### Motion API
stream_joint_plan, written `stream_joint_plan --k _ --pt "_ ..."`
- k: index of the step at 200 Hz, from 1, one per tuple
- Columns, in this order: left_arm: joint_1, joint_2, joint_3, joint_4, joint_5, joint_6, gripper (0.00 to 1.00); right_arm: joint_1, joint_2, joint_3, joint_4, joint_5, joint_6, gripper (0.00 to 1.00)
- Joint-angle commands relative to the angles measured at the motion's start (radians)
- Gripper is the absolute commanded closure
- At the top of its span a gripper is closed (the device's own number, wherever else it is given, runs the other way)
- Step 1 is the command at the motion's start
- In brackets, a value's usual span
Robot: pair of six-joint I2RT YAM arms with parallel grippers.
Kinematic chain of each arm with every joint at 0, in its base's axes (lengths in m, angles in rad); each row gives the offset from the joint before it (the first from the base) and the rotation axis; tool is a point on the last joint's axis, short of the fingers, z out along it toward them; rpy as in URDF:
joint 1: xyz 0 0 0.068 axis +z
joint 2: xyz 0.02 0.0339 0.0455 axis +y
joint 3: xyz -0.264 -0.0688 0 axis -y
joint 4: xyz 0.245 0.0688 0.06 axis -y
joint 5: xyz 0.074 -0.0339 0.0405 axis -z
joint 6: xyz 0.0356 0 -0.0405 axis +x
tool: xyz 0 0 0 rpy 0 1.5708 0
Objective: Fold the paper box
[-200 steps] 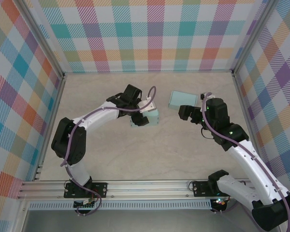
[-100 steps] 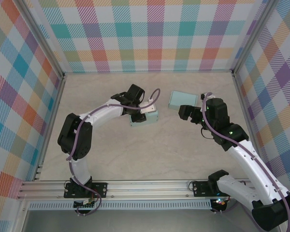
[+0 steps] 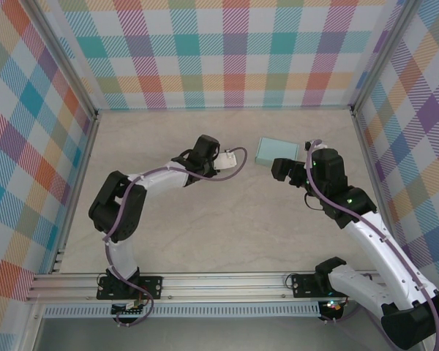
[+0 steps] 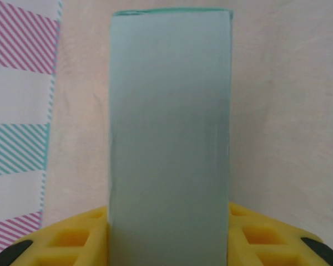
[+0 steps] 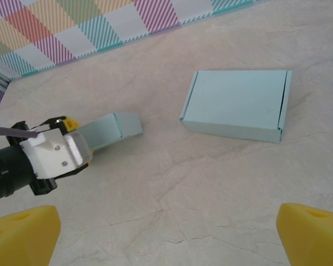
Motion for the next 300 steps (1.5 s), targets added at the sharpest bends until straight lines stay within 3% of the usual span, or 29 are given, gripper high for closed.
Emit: stream_joint_plan --k 1,32,90,113,142,181,211,252,300 --pt "-0.005 0.07 -0.029 0.231 -0.072 0.124 0.63 -0.006 -0.014 -0.003 -0.026 0.02 0.01 0.0" --pt "-0.005 0.135 -0.027 0.342 -0.065 0.194 0.59 -0.006 -0.032 -0.008 -0.038 0.036 0.016 0.0" --pt "-0.003 0.214 0.004 0.326 -0.009 0.199 0.47 -0.007 -0.021 -0.009 -0.046 0.033 0.024 0.01" --pt "-0.006 0.184 -0.027 0.312 0.005 0.171 0.32 -0.006 -0.022 -0.013 -0.051 0.043 0.025 0.0" --pt "-0.011 0.095 -0.07 0.22 0.036 0.12 0.0 -0.006 -0.025 -0.015 -0.046 0.044 0.021 0.0" --pt "-0.052 -0.095 -0.129 0.051 0.054 0.032 0.0 -0.007 -0.016 -0.02 -0.045 0.044 0.016 0.0" --pt "-0.066 -0.289 -0.217 0.062 0.015 -0.151 0.0 -0.006 -0.037 -0.056 -0.01 0.068 -0.009 0.0" --pt "-0.059 -0.603 -0.42 0.179 -0.131 -0.49 0.0 -0.007 -0.09 -0.155 0.059 0.188 -0.056 0.0" --pt "0.007 -0.892 -0.599 0.087 -0.319 -0.889 0.0 -0.007 -0.188 -0.399 0.37 0.206 -0.182 0.0"
